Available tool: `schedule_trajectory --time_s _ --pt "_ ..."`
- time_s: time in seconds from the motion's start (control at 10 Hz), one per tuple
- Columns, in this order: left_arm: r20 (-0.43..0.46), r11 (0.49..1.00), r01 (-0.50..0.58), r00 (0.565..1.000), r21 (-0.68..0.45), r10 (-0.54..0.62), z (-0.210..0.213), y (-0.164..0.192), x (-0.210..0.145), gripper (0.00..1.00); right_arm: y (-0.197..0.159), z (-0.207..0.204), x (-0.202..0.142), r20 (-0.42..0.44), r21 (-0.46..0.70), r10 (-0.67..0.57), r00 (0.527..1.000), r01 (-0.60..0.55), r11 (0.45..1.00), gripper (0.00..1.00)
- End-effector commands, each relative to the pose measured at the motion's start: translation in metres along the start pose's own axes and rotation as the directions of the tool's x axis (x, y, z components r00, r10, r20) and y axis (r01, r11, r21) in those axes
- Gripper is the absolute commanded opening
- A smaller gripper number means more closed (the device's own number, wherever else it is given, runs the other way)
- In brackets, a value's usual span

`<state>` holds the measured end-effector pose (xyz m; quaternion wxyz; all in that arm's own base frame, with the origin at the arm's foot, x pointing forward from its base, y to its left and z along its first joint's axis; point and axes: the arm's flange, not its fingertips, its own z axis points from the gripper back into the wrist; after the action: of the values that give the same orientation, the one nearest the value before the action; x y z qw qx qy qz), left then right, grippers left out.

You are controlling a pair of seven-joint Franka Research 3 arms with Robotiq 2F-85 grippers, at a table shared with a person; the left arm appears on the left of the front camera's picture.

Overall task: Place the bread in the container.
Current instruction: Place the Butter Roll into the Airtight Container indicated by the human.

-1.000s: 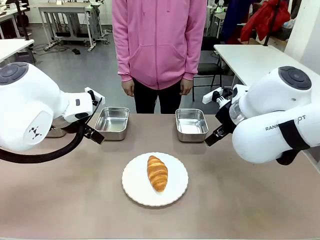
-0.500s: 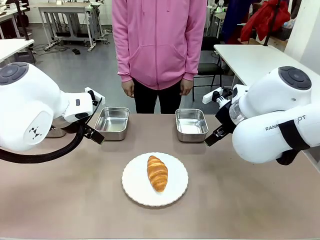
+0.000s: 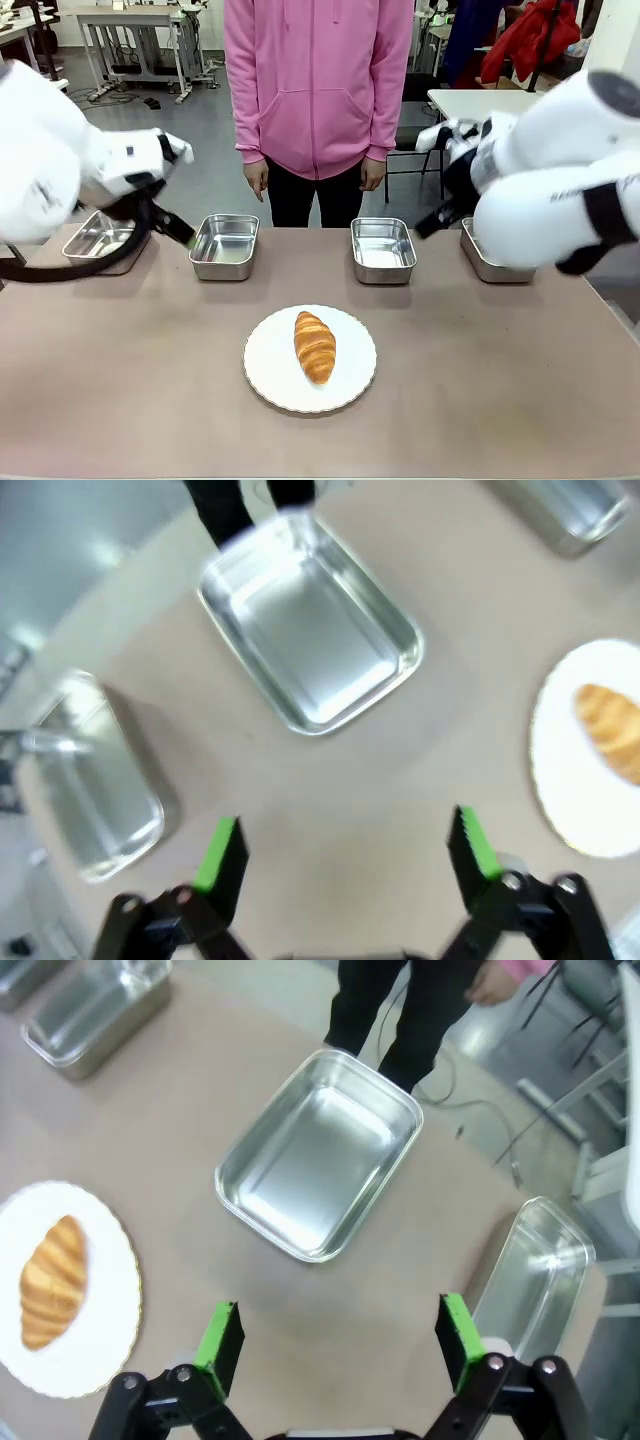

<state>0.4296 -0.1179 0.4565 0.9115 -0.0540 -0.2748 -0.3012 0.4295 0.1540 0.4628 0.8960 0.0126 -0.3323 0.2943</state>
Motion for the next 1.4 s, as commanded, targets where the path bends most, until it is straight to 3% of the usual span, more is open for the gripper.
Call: schedule_trajectory --time_s 0.0,0.1,0.3,0.5,0.7,0.8,0.9,1.3 --pt "-0.017 0.985 0.081 0.996 -0.151 -0.084 0.043 0.059 0.007 1.00 -0.043 0.024 0.014 0.002 0.071 0.050 0.999 -0.050 0.996 1.00" --pt "-0.007 0.969 0.126 0.991 -0.210 -0.130 0.059 0.089 0.007 1.00 -0.074 0.046 0.016 0.042 0.100 0.064 0.997 -0.068 0.993 1.00" --pt "0.098 0.922 0.180 0.983 -0.343 -0.156 0.081 0.153 -0.010 1.00 -0.137 0.083 -0.001 0.111 0.104 0.044 0.993 -0.056 0.993 1.00" --pt "0.198 0.900 0.207 0.970 -0.384 -0.139 0.097 0.203 -0.042 1.00 -0.185 0.107 -0.036 0.183 0.133 0.070 0.981 -0.095 0.987 1.00" --pt "0.264 0.891 0.235 0.955 -0.388 -0.137 0.112 0.231 -0.064 1.00 -0.207 0.115 -0.061 0.232 0.157 0.050 0.971 -0.088 0.984 1.00" --pt "0.288 0.905 0.236 0.948 -0.354 -0.135 0.117 0.236 -0.070 1.00 -0.211 0.112 -0.067 0.255 0.154 0.036 0.966 -0.077 0.985 1.00" --pt "0.241 0.903 0.221 0.961 -0.369 -0.137 0.114 0.220 -0.071 1.00 -0.205 0.125 -0.059 0.192 0.108 0.045 0.980 -0.067 0.992 1.00" --pt "0.233 0.903 0.227 0.961 -0.365 -0.147 0.114 0.226 -0.072 1.00 -0.205 0.125 -0.059 0.192 0.108 0.045 0.980 -0.067 0.992 1.00"
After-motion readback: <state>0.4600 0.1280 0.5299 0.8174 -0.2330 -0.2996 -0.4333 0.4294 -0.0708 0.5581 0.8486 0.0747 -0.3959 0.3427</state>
